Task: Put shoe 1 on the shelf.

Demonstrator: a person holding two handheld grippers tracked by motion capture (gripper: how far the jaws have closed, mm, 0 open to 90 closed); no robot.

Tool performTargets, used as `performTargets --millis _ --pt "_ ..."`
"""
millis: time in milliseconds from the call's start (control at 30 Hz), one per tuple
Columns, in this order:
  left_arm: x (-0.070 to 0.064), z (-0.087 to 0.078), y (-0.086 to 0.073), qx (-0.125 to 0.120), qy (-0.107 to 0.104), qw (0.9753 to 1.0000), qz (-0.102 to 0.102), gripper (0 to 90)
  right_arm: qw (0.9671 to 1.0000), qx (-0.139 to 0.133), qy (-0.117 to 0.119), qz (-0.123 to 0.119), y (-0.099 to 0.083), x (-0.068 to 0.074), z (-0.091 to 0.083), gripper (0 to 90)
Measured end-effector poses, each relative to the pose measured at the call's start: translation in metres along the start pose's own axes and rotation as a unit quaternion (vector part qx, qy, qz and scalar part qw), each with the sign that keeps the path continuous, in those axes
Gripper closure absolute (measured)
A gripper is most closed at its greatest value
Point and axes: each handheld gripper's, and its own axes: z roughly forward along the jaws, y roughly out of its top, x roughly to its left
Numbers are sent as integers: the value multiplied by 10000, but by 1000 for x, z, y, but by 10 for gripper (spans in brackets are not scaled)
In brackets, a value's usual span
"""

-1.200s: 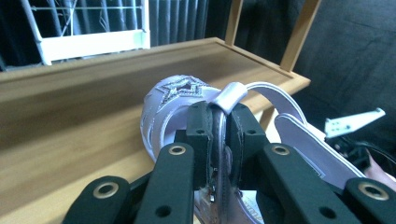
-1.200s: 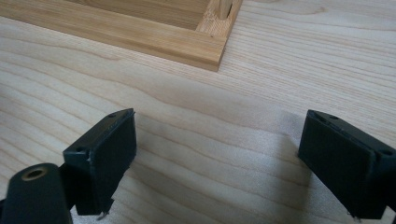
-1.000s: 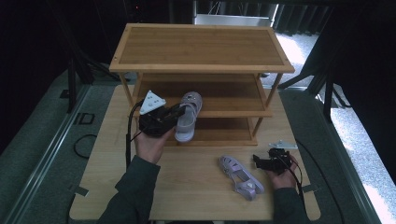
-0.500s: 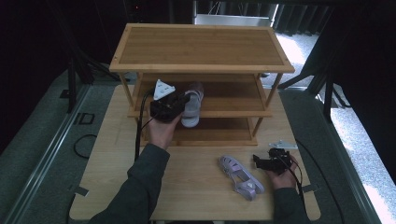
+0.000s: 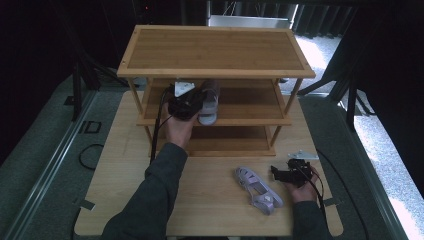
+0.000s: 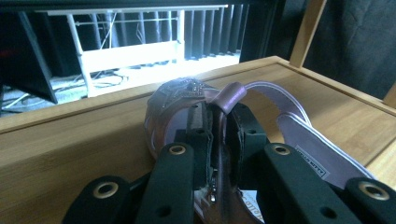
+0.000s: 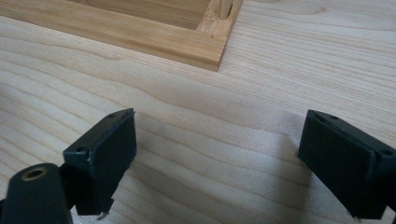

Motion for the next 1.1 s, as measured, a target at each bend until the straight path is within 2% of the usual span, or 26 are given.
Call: performTargets --millis 133,267,300,333,367,467,600,633,667,700,767,900,1100 --pt "3 7 3 37 36 10000 46 806 10000 0 1 -2 0 0 0 109" --pt "8 10 4 166 -54 9995 252 804 10000 1 1 0 0 0 0 109" --pt "7 10 5 167 -1 9995 279 804 10000 2 1 2 0 0 0 109" --pt "7 10 5 186 55 9994 281 804 10000 0 1 0 0 0 0 109" --pt "6 12 5 89 121 9998 126 804 10000 1 0 0 0 0 0 109" --pt "3 13 4 48 236 9997 31 798 10000 1 1 -1 0 0 0 109" --pt "4 13 4 74 182 9998 74 756 10000 0 1 -2 0 0 0 109" --pt "4 13 4 82 158 9998 107 729 10000 2 1 1 0 0 0 109" --pt "6 10 4 245 106 9992 308 706 10000 1 1 0 0 0 0 109" --pt "7 10 4 250 84 9991 320 681 10000 1 1 -1 0 0 0 109" --pt "6 10 3 121 -44 9998 142 645 10000 0 1 -2 0 0 0 109" --pt "6 6 3 39 -85 9999 -39 598 10000 -1 1 -2 0 0 0 109" --pt "4 0 4 -43 -156 9998 -100 561 10000 0 1 -3 0 0 0 109"
